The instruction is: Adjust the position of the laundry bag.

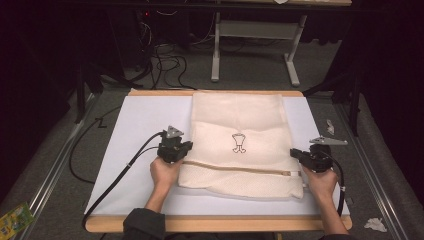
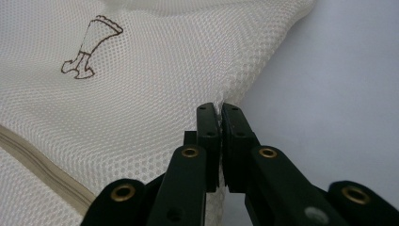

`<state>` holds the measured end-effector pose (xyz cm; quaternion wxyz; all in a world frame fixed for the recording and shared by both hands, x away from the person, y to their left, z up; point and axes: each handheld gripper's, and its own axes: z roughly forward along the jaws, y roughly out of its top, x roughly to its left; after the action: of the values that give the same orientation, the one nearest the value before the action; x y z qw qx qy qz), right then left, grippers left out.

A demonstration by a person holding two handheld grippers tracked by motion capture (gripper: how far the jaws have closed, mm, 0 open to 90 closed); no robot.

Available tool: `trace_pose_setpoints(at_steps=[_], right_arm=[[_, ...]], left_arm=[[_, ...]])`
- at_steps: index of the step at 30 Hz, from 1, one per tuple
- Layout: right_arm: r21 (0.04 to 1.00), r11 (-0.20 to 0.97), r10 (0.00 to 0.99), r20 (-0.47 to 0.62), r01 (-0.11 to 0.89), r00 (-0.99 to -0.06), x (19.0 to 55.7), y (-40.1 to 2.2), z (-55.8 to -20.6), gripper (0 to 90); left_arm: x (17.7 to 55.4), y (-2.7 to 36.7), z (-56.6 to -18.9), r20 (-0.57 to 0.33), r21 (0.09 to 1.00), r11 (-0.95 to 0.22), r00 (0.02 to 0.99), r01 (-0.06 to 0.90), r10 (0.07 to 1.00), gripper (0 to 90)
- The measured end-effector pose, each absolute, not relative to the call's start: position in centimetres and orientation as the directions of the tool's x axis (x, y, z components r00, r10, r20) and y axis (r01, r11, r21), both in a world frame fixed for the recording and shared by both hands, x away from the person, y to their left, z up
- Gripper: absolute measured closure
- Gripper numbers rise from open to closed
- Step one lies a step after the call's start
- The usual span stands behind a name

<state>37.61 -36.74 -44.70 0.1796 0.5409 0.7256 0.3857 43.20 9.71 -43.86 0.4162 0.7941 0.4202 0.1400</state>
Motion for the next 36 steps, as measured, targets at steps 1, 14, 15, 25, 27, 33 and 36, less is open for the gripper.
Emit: trace_pose_setpoints(at_steps=[1, 14, 15, 25, 27, 33, 36], right_arm=[[0.754, 0.118, 0.922, 0.158, 0.646, -0.353, 37.6, -36.6, -44.6, 88.3], [0.762, 0.139, 0.897, 0.173, 0.632, -0.406, 38.1, -33.6, -44.8, 88.2], [0.761, 0.141, 0.896, 0.173, 0.633, -0.408, 38.2, -33.4, -44.9, 88.2], [0.757, 0.163, 0.881, 0.176, 0.633, -0.439, 38.5, -31.9, -45.2, 87.8], [0.752, 0.170, 0.882, 0.172, 0.636, -0.439, 38.5, -31.5, -45.3, 87.6], [0.750, 0.191, 0.885, 0.148, 0.633, -0.442, 38.7, -30.9, -45.6, 86.6], [0.747, 0.196, 0.886, 0.143, 0.635, -0.442, 38.7, -30.9, -45.8, 85.7]], left_arm=[[43.1, 10.0, -43.9, -0.128, 0.781, -0.295, 0.604, 0.551, 0.787, 86.5], [42.3, 13.4, -44.0, -0.124, 0.789, -0.258, 0.556, 0.557, 0.822, 86.3], [42.3, 13.5, -44.0, -0.128, 0.788, -0.255, 0.554, 0.561, 0.823, 86.3], [41.6, 15.0, -44.4, -0.087, 0.785, -0.269, 0.529, 0.558, 0.844, 85.7], [41.5, 15.1, -44.7, -0.073, 0.780, -0.278, 0.523, 0.560, 0.849, 85.4], [41.4, 15.3, -45.4, -0.067, 0.768, -0.288, 0.520, 0.572, 0.852, 85.3], [41.3, 15.2, -45.7, -0.057, 0.764, -0.296, 0.518, 0.573, 0.854, 84.6]])
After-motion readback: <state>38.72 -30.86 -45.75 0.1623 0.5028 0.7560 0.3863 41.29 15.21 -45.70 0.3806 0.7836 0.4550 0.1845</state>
